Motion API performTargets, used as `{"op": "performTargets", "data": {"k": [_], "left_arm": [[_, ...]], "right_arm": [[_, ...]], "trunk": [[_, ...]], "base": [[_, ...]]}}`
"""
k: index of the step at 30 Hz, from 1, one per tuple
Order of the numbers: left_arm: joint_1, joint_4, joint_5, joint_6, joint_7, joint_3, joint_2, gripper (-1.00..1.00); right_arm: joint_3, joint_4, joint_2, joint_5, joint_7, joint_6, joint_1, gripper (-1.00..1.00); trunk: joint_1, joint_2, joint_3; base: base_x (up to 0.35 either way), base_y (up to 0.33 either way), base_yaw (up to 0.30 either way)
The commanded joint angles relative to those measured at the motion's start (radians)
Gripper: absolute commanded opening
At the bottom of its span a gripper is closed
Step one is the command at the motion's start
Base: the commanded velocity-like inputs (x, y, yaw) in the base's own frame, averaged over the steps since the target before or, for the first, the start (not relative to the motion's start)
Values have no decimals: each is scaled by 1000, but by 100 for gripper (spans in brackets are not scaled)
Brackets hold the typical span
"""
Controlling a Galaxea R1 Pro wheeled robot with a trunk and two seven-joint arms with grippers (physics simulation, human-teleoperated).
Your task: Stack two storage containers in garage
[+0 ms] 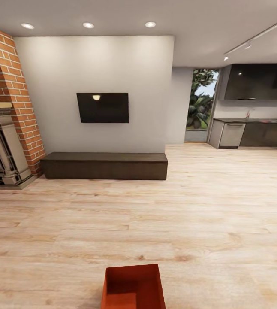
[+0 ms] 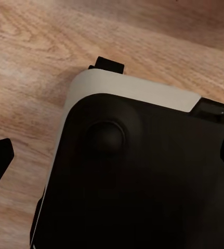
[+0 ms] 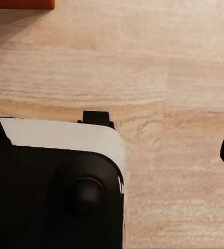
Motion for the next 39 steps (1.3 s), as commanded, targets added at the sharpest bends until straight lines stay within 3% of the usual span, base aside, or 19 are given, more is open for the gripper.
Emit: {"op": "performTargets", "data": {"k": [1, 14, 39], "left_arm": [[0, -3, 5, 6, 3, 0, 0, 100], [0, 4, 5, -35, 3, 0, 1, 100], [-1, 9, 6, -38, 6, 4, -1, 100]], "right_arm": [[9, 3, 1, -10, -1, -6, -1, 100], [9, 3, -2, -11, 0, -6, -1, 100], [6, 3, -4, -13, -3, -6, -1, 100]], "trunk": [[0, -1, -1], [0, -1, -1], [0, -1, -1]], "base": [[0, 253, 1], [0, 51, 0], [0, 0, 0]]}}
